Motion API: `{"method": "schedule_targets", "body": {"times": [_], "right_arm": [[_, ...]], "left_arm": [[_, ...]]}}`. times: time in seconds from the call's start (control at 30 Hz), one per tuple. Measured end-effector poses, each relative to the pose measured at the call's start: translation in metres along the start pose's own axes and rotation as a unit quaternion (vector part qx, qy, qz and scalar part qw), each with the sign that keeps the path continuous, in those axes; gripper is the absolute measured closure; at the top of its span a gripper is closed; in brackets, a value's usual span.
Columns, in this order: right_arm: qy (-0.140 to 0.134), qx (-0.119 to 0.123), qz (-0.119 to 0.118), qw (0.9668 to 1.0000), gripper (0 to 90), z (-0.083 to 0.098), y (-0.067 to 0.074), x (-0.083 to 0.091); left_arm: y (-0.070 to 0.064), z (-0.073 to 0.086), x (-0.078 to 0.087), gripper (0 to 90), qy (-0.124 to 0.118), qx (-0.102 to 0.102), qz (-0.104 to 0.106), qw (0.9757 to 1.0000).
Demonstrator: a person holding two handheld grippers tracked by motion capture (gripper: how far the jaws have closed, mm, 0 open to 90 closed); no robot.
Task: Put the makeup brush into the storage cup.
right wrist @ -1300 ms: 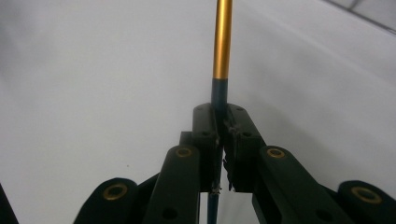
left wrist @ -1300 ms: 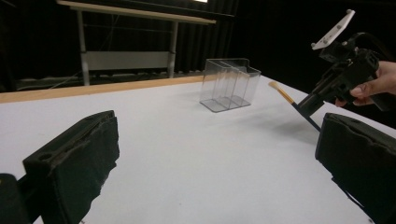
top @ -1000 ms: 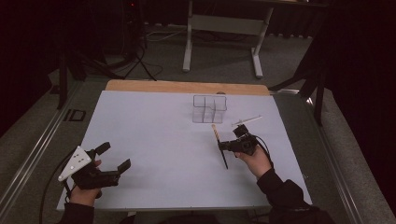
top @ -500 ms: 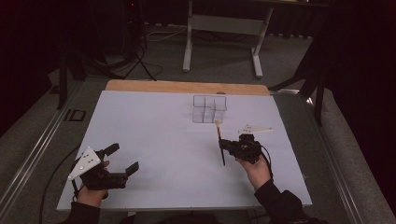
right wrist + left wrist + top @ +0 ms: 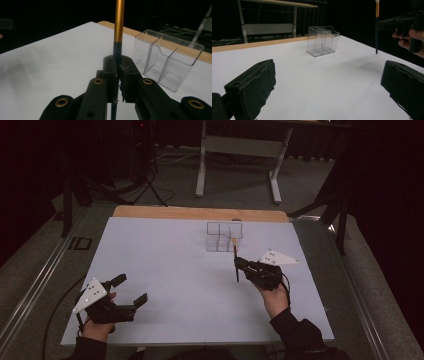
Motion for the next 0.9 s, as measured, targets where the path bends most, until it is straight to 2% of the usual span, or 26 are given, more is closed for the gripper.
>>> {"method": "schedule_targets", "body": {"times": [0.17,0.43,0.57,0.83,0.9], "right_arm": [[-0.022,0.005,0.004,0.9997,83.6,-0.011,-0.006,-0.004],[-0.034,0.019,0.025,0.9989,83.6,-0.028,-0.011,-0.014],[-0.046,0.017,0.029,0.9984,83.6,-0.037,-0.014,-0.019],[-0.064,0.024,0.052,0.9962,83.6,-0.053,-0.023,-0.029],[-0.066,0.020,0.050,0.9963,83.6,-0.056,-0.025,-0.031]], "left_arm": [[0.001,0.002,0.000,0.0,0.002,0.001,-0.005,1.0000],[0.003,0.006,0.001,0.0,0.003,0.003,-0.010,0.9999],[0.004,0.007,0.002,0.0,0.004,0.001,-0.011,0.9999],[0.005,0.007,0.002,0.0,0.002,0.004,-0.010,0.9999],[0.005,0.007,0.002,0.0,0.002,0.004,-0.010,0.9999]]}}
Point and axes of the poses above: each handheld gripper's, and its own axes: x roughly backward along the jaws, z roughly out of its underside, y roughly to its left, the point moved 2 cm from there along -x, roughly forward along the jaws, and after that the axes turned 1 degree about -x, right-handed, at the moved point
